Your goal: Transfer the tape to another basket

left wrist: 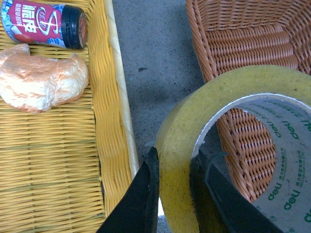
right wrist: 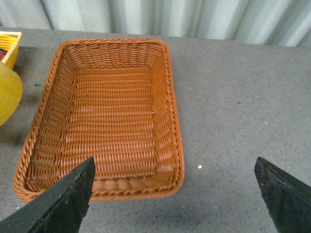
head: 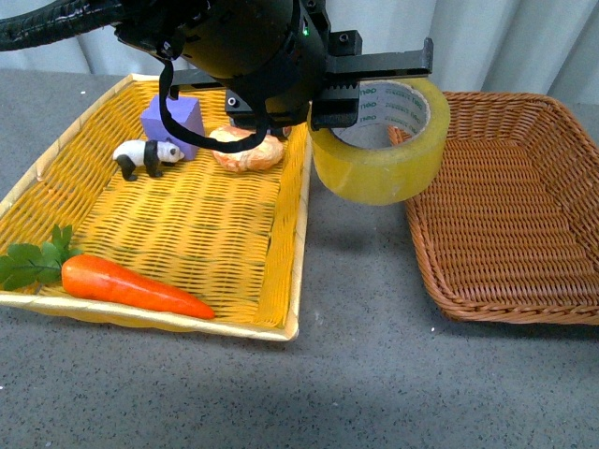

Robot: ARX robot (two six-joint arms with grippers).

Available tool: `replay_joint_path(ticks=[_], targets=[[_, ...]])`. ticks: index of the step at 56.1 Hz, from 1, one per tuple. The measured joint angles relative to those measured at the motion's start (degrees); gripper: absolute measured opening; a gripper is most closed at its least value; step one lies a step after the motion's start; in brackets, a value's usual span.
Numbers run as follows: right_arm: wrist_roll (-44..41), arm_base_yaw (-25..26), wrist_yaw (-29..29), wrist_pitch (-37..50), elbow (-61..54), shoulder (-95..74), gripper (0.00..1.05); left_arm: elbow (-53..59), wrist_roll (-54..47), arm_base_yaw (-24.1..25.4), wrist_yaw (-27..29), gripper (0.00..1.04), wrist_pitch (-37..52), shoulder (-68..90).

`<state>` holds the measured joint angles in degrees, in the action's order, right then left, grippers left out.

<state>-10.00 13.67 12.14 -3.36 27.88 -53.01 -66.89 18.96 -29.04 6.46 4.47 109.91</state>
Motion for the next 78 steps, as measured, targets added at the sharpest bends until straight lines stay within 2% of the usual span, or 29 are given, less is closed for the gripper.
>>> replay_joint_path(ticks=[8,14,23,34,41,58,78], targets=[[-3.85,-0.61,3.63,-1.92,8.24,-12.07,0.96,0.00,0.00,0.04,0.13,0.16,0.00,0.00],[-5.79,-3.04,5.55,-4.26,14.91,-20.63,0.96,0.00,0.00,0.04,0.02,0.16,0.00,0.00],[-11.58,-9.57,8.57,-13.27,31.67,-36.35,0.96,0.00,0.00,-0.07,-0.02,0.16,0.00,0.00],[-18.86,-13.66,10.16,-24.02,49.53,-50.21,0.96,0.00,0.00,0.00,0.02,0.16,0.00,0.00],[-20.46,-16.06,11.52,-27.17,57.79,-56.37,0.96,0.00,0.00,0.00,0.00,0.16,0.00,0.00],[-21.73,-20.96,12.33,-31.02,65.05,-63.04,0.96,0.00,0.00,0.00,0.02,0.16,0.00,0.00],[-22.36,-25.03,12.39,-32.28,68.39,-67.36,0.96,0.00,0.00,0.00,0.00,0.16,0.00,0.00]])
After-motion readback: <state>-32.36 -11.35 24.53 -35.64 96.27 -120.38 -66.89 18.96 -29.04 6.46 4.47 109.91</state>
